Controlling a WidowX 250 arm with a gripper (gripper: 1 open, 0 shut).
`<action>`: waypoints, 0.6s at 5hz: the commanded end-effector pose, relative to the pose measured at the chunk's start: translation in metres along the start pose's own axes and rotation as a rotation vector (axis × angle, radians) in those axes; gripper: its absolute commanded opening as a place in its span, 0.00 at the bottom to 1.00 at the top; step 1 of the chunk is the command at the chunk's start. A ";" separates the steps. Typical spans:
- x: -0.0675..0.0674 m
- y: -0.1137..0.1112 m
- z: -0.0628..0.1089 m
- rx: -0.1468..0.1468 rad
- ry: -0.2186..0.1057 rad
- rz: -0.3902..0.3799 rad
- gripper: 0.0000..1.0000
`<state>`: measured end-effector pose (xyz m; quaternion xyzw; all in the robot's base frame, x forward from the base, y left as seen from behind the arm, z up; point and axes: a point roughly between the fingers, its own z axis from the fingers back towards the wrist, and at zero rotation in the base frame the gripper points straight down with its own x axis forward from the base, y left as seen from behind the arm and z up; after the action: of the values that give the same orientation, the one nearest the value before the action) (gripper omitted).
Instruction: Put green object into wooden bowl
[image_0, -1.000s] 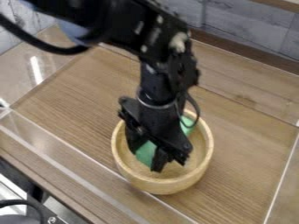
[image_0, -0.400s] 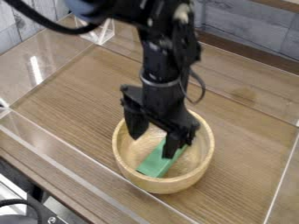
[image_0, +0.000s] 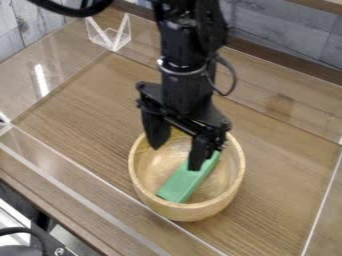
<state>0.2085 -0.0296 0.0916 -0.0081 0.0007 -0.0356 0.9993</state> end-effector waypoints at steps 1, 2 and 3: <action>0.008 -0.011 0.020 -0.014 -0.052 -0.041 1.00; 0.006 -0.016 0.025 -0.022 -0.051 -0.062 1.00; 0.005 -0.005 0.038 -0.028 -0.060 -0.019 1.00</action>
<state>0.2052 -0.0339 0.1178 -0.0211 -0.0029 -0.0419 0.9989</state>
